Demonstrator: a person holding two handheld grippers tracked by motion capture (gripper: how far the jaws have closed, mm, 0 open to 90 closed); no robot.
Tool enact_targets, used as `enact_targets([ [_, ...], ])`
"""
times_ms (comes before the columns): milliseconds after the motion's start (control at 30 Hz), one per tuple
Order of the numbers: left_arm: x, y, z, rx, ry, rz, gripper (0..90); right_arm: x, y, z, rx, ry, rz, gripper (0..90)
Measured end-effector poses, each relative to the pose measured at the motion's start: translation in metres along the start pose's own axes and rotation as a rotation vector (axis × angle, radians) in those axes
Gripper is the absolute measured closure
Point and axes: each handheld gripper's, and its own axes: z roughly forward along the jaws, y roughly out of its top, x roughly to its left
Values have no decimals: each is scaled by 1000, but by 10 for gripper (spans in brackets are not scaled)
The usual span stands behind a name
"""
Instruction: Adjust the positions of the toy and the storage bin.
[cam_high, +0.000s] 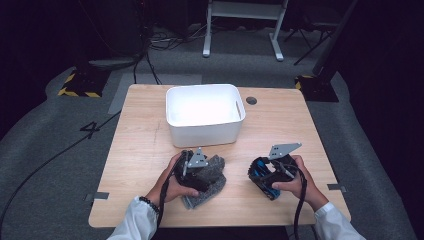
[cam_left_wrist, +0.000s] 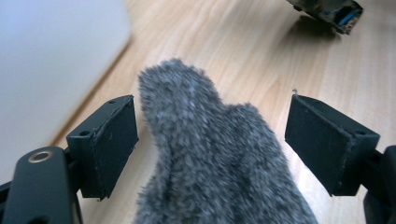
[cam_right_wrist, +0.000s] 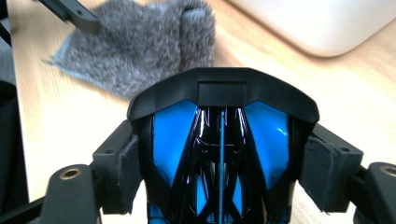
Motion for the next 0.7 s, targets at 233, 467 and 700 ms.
enact_targets([
  [233, 0, -13, -7, 19, 31, 0, 175, -1, -8, 17, 78, -23, -21, 252],
  [467, 15, -29, -29, -27, 141, -71, 189, -6, -16, 23, 158, -55, -28, 251],
  [700, 27, -32, -56, -124, 208, -145, 192, -10, -26, 26, 219, -57, -36, 251],
])
